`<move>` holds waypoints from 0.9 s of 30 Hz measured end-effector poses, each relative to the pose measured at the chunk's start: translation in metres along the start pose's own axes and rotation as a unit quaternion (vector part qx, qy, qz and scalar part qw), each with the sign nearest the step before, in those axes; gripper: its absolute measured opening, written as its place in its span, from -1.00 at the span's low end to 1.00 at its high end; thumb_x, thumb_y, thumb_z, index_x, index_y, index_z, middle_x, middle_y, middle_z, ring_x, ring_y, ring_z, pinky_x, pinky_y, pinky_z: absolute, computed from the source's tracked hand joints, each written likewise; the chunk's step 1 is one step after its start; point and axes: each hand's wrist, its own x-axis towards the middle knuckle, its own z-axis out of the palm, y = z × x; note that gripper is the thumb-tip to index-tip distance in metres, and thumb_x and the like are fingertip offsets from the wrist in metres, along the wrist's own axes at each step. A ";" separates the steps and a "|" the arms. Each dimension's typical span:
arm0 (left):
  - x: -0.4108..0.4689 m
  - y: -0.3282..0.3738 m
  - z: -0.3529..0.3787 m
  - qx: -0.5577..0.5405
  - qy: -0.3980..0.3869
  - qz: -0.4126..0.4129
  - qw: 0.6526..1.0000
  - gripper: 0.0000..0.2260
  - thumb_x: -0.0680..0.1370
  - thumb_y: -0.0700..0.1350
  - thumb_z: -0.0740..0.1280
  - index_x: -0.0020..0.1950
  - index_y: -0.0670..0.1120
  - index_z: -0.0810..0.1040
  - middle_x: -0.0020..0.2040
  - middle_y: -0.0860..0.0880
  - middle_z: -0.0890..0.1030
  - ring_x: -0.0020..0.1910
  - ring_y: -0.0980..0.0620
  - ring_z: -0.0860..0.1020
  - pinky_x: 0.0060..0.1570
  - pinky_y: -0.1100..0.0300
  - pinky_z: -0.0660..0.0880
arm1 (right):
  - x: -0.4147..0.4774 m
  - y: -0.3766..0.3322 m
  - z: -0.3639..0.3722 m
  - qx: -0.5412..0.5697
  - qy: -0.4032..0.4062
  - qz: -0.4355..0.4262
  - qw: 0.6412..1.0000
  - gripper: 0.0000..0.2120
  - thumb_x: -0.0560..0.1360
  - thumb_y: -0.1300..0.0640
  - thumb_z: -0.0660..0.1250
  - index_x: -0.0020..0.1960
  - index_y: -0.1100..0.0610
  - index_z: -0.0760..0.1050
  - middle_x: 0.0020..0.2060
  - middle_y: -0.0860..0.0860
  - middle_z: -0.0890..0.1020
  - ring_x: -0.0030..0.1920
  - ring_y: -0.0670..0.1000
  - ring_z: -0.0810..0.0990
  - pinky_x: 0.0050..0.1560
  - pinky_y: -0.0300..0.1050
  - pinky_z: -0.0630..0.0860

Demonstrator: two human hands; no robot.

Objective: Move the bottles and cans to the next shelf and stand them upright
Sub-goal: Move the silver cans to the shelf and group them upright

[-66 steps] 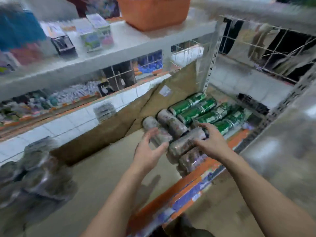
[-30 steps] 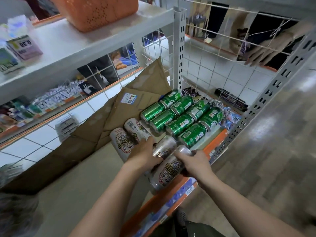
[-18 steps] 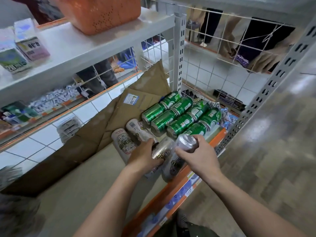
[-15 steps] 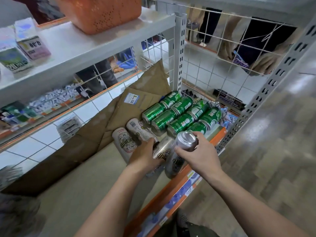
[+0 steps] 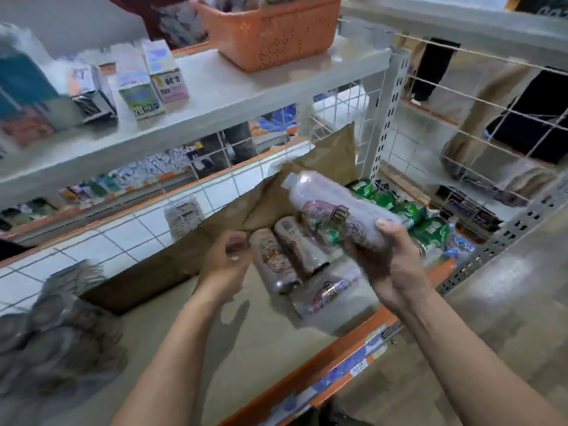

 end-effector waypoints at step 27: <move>-0.096 -0.119 -0.139 0.015 0.132 -0.097 0.986 -0.76 0.53 -0.19 0.47 0.03 0.12 0.53 -0.04 0.13 0.60 0.03 0.16 0.58 0.07 0.14 0.52 | 0.032 0.250 0.079 -0.611 -0.230 -0.009 0.758 -0.48 0.26 0.30 0.64 0.10 0.03 0.50 -0.08 -0.12 0.64 -0.11 -0.21 0.56 -0.18 -0.37 0.45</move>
